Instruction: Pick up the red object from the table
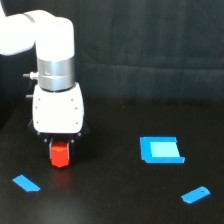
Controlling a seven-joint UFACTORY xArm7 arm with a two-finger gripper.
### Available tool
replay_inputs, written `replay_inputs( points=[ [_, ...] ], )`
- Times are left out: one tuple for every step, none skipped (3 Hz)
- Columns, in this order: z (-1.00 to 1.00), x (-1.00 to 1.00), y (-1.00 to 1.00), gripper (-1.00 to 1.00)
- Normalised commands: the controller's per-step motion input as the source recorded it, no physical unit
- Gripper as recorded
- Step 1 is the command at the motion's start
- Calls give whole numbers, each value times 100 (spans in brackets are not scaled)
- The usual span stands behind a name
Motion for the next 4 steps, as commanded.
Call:
replay_inputs(
  points=[
    [100,22,-1,-93],
    [98,45,29,-100],
    [93,19,31,-100],
    [99,16,23,-93]
  ],
)
